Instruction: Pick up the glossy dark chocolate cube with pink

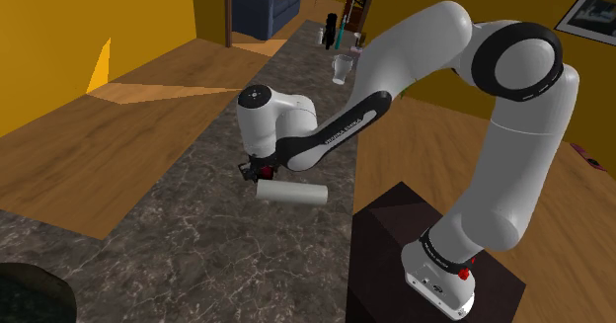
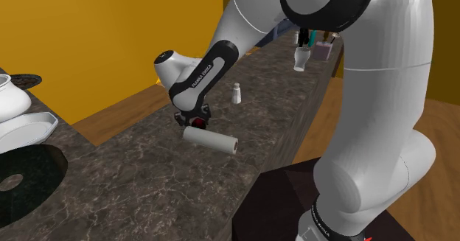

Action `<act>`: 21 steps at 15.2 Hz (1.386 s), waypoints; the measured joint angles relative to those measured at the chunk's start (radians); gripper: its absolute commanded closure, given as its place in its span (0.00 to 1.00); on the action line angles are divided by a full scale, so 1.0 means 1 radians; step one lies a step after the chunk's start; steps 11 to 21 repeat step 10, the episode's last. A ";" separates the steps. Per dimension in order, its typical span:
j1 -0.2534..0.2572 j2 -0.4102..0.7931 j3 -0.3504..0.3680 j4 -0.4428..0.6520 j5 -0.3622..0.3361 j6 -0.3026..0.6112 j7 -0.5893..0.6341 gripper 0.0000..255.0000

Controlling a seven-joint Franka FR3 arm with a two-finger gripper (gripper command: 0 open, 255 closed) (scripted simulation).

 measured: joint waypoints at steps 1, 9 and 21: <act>-0.004 -0.011 0.005 0.002 0.010 -0.009 -0.010 1.00; -0.027 -0.093 0.035 0.008 0.085 -0.074 -0.075 1.00; -0.028 -0.099 0.038 0.011 0.091 -0.081 -0.080 1.00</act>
